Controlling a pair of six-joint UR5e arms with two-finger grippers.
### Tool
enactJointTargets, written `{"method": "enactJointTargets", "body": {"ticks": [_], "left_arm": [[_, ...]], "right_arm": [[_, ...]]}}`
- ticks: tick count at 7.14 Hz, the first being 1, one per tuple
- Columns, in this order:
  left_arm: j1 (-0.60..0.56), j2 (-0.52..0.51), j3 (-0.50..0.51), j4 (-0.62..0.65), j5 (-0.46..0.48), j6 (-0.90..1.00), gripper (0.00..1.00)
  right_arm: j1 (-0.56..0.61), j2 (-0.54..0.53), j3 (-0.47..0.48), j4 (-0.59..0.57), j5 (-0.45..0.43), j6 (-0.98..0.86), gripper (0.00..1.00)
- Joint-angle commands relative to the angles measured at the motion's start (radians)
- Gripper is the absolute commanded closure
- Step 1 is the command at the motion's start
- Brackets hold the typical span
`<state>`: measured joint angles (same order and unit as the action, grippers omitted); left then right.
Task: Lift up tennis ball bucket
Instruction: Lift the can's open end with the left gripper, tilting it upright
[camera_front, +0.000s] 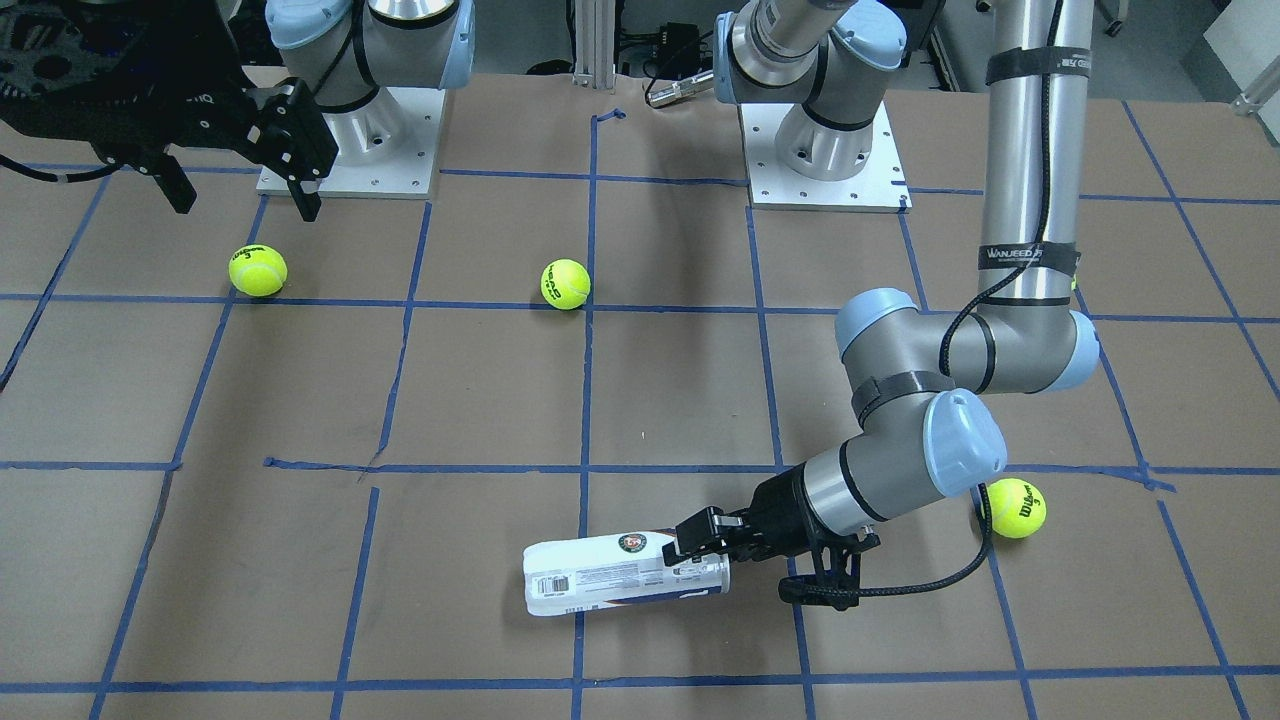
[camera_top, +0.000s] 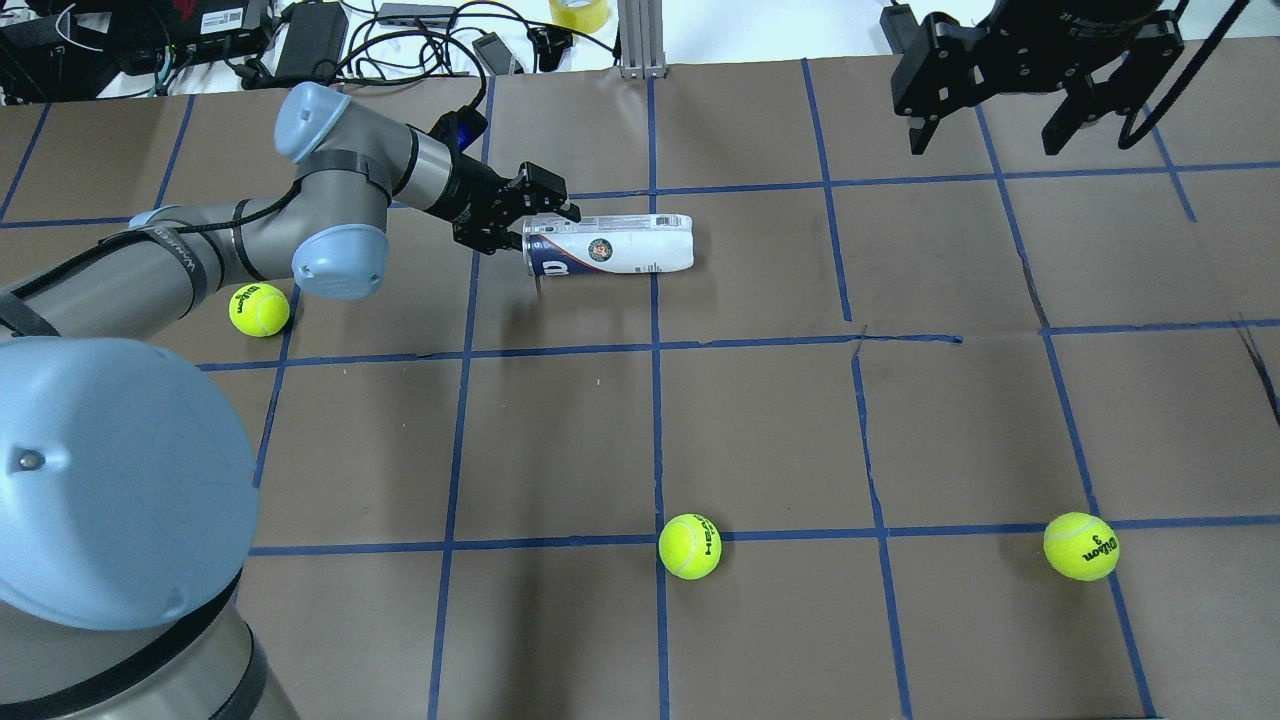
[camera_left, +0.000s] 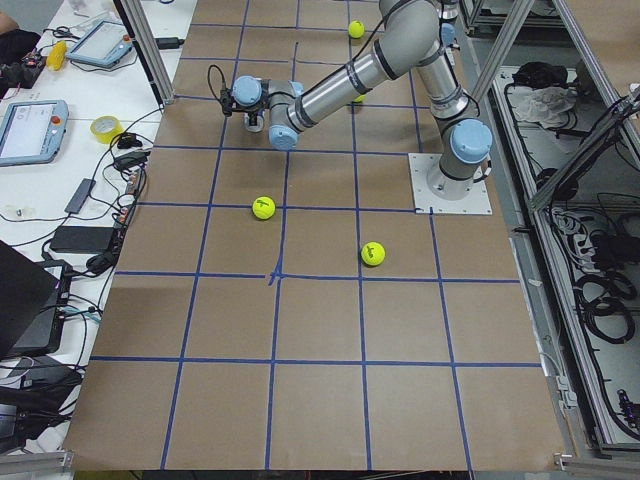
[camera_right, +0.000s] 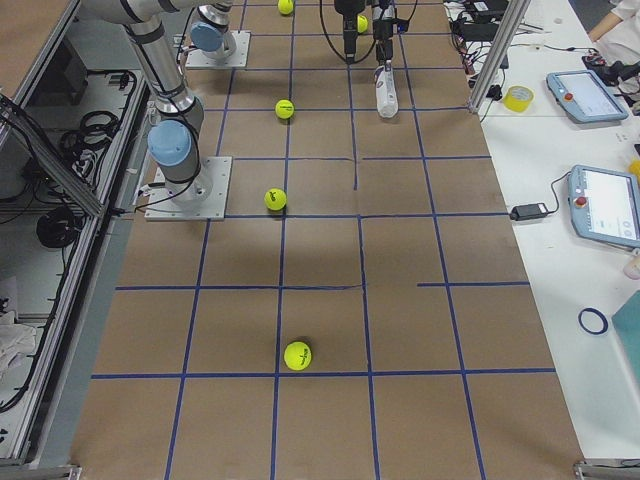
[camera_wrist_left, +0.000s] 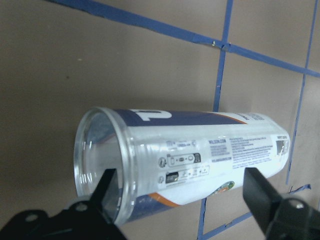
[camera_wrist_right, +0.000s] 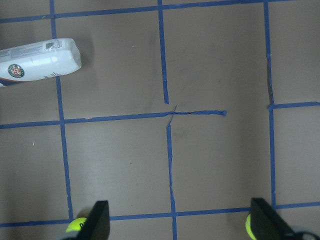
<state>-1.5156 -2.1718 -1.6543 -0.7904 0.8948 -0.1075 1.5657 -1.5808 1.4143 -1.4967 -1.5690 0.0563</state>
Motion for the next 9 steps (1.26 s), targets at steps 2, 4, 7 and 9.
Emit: {"method": "enactJointTargets", "body": {"ticks": [2, 4, 7, 9], "left_arm": [[-0.002, 0.024, 0.072, -0.024, 0.051, -0.164, 1.0], [-0.003, 0.062, 0.266, -0.273, 0.169, -0.224, 1.0], [-0.073, 0.087, 0.458, -0.481, 0.428, -0.27, 1.0], [-0.139, 0.081, 0.459, -0.48, 0.597, -0.141, 1.0]], "right_arm": [[0.004, 0.015, 0.032, 0.0, 0.001, -0.001, 0.0], [0.004, 0.012, 0.096, -0.125, 0.0, 0.011, 0.0], [0.005, -0.021, 0.078, -0.168, -0.053, 0.013, 0.0], [0.004, -0.025, 0.087, -0.168, -0.08, 0.01, 0.0]]}}
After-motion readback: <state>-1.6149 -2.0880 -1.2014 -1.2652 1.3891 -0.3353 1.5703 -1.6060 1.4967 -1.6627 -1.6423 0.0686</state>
